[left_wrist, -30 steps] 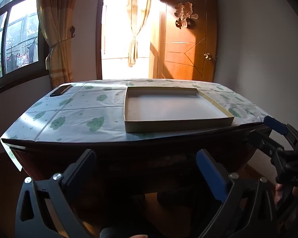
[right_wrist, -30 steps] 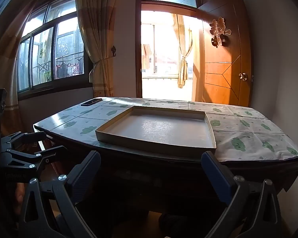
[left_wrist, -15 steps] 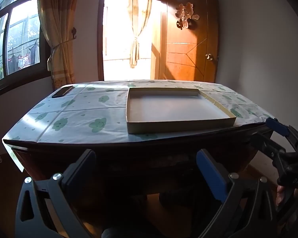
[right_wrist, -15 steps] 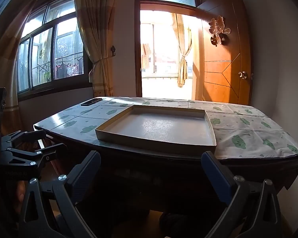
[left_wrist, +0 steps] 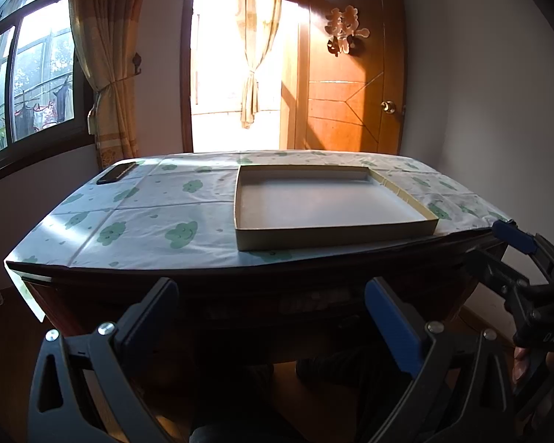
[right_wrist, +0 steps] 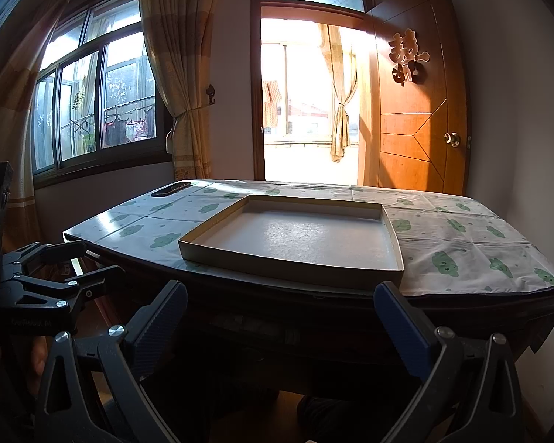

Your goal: Take underwear out of drawer

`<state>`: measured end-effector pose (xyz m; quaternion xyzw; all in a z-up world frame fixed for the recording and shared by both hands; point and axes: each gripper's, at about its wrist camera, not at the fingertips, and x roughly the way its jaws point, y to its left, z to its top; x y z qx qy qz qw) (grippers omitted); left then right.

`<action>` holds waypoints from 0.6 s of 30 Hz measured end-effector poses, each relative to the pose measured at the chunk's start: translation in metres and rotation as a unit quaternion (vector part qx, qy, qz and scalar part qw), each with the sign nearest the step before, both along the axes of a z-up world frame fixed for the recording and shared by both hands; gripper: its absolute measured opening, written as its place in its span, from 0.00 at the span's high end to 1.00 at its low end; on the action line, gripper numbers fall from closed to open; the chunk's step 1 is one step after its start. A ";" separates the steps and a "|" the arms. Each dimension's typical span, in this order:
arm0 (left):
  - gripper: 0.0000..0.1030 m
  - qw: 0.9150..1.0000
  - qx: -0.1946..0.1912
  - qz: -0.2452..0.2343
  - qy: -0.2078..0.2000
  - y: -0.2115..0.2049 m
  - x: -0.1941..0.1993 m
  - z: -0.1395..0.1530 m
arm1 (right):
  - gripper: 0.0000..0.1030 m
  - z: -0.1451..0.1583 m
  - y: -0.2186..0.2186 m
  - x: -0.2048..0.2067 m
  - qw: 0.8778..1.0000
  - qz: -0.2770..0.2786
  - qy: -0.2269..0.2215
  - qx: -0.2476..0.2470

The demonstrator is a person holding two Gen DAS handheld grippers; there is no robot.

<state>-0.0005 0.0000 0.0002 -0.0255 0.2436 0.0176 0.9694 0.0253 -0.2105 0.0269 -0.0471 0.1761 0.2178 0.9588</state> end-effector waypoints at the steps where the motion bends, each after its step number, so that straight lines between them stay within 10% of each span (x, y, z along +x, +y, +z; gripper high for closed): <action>1: 0.00 1.000 0.000 0.000 0.000 0.000 0.000 0.000 | 0.00 0.000 0.000 0.000 1.000 0.000 0.000 0.000; 18: 0.00 1.000 -0.001 0.003 -0.002 0.003 0.000 0.001 | 0.00 -0.001 0.000 0.000 1.000 0.000 0.000 0.000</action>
